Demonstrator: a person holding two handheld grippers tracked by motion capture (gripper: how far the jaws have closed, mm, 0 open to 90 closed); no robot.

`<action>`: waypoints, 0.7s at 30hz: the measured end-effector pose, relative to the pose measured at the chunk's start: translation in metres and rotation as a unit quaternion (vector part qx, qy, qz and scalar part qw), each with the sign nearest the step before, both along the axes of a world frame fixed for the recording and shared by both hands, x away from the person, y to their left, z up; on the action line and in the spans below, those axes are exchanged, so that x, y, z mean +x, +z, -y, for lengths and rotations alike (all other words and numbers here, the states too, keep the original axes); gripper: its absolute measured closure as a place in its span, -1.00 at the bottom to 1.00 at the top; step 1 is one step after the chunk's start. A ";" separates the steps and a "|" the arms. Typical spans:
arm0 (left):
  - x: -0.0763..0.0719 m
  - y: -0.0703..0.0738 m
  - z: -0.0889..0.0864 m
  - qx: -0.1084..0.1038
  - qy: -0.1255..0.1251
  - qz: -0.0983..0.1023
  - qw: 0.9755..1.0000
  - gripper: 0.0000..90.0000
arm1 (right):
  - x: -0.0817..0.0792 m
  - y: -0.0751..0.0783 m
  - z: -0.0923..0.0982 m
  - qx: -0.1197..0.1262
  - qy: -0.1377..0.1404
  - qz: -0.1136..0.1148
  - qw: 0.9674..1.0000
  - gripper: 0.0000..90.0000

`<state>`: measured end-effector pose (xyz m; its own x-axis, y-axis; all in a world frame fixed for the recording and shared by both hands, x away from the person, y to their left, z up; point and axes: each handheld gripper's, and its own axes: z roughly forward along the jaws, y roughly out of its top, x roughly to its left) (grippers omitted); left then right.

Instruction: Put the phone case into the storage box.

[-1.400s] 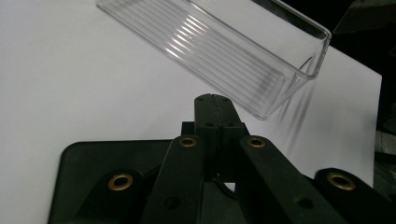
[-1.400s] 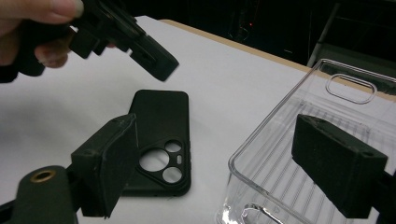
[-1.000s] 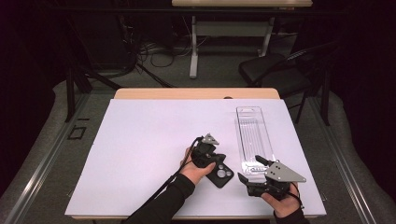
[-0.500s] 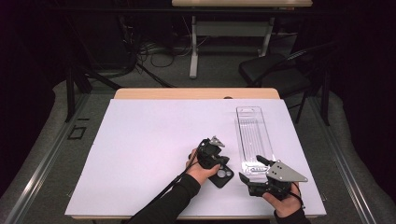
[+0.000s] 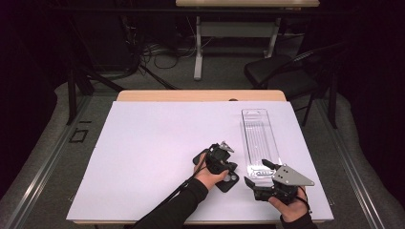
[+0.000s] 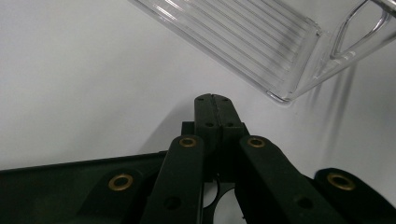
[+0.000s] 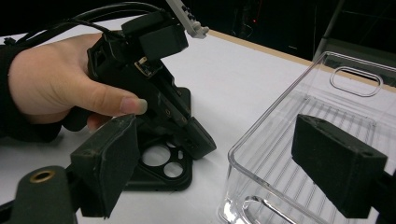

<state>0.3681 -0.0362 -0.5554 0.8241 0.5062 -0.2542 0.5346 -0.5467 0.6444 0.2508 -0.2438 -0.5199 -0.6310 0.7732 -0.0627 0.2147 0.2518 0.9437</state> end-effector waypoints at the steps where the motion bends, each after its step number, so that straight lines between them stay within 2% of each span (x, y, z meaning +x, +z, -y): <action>1: 0.000 0.000 0.000 0.001 -0.001 0.000 1.000 1.00 | 0.000 0.000 0.000 0.000 0.001 -0.001 1.000 -0.68; 11: -0.008 0.002 -0.003 0.016 -0.012 0.009 1.000 1.00 | 0.000 -0.001 0.001 0.001 0.000 -0.005 1.000 -0.68; 16: -0.014 0.003 -0.011 0.023 -0.020 0.010 0.999 1.00 | -0.001 0.000 0.002 0.001 -0.001 -0.005 1.000 -0.68; 21: -0.020 0.002 -0.021 0.021 -0.024 0.007 0.999 1.00 | -0.001 0.000 0.002 -0.001 0.000 -0.006 1.000 -0.68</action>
<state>0.3478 -0.0150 -0.5530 0.8506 0.4768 -0.2216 0.4986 -0.5978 0.6277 0.2498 -0.2456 -0.5198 -0.6322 0.7727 -0.0569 0.2250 0.2533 0.9409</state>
